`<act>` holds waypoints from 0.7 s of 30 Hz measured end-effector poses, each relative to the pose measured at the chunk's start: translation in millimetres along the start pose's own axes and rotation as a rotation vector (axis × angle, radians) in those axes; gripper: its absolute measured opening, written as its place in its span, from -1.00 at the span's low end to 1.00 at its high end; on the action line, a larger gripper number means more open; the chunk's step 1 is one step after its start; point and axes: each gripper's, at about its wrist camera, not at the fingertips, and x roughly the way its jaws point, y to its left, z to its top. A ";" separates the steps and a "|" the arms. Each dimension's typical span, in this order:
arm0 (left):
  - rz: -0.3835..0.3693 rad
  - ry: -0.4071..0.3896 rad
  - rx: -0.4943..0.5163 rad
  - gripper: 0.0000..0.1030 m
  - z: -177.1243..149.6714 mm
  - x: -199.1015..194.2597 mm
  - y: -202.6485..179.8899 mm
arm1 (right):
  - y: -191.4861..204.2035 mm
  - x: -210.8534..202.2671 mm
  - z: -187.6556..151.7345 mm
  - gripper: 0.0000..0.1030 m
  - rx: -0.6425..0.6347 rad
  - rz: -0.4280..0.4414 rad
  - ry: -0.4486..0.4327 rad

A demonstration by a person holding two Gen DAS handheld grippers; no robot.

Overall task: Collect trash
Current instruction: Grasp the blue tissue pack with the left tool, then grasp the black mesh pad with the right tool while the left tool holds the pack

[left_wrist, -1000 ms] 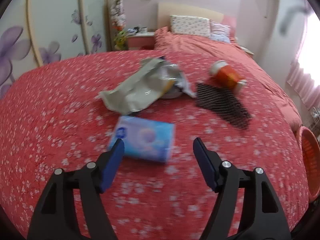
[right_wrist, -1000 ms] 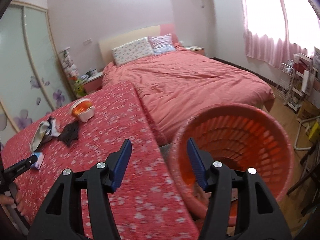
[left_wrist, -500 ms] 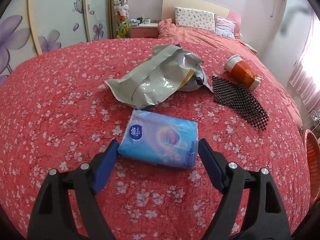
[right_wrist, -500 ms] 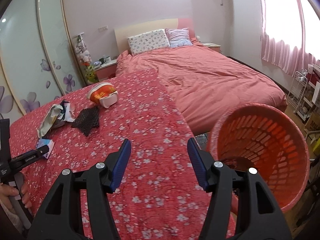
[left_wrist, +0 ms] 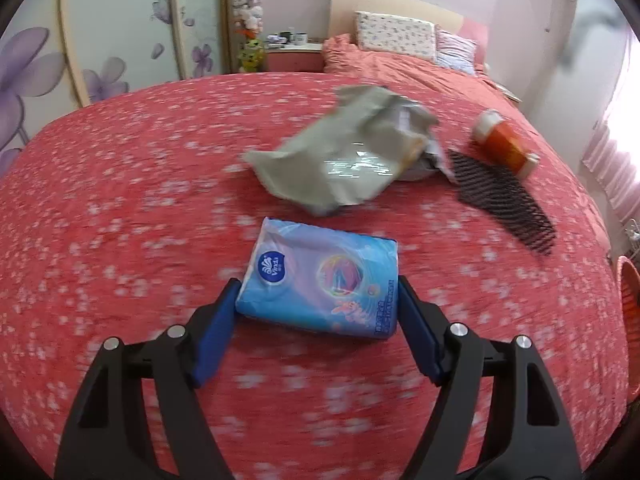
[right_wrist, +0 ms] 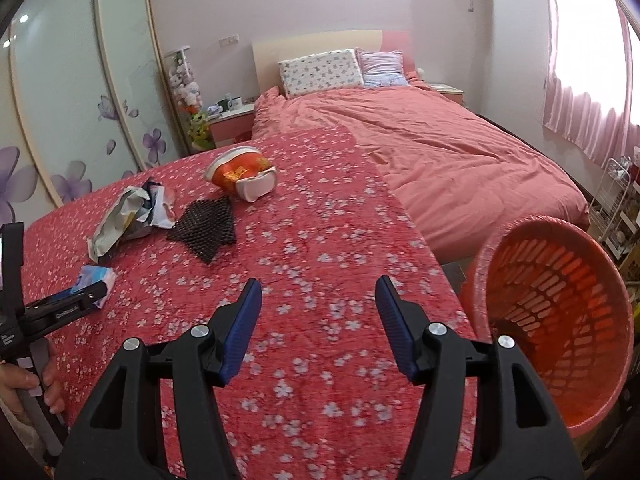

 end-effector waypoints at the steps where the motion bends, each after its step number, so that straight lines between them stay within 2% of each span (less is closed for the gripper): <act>1: 0.007 0.001 -0.008 0.43 -0.7 0.2 6.9 | 1.6 2.3 0.4 0.24 -0.003 0.002 0.002; 6: 0.030 0.001 -0.055 0.44 2.7 1.8 34.2 | 18.0 22.3 9.3 0.24 -0.003 0.025 0.033; 14: 0.035 0.007 -0.048 0.45 2.7 2.6 34.9 | 52.6 69.6 28.6 0.20 0.023 0.066 0.108; 21: 0.020 0.003 -0.058 0.45 1.6 1.9 39.2 | 86.3 96.5 44.8 0.09 -0.055 0.037 0.102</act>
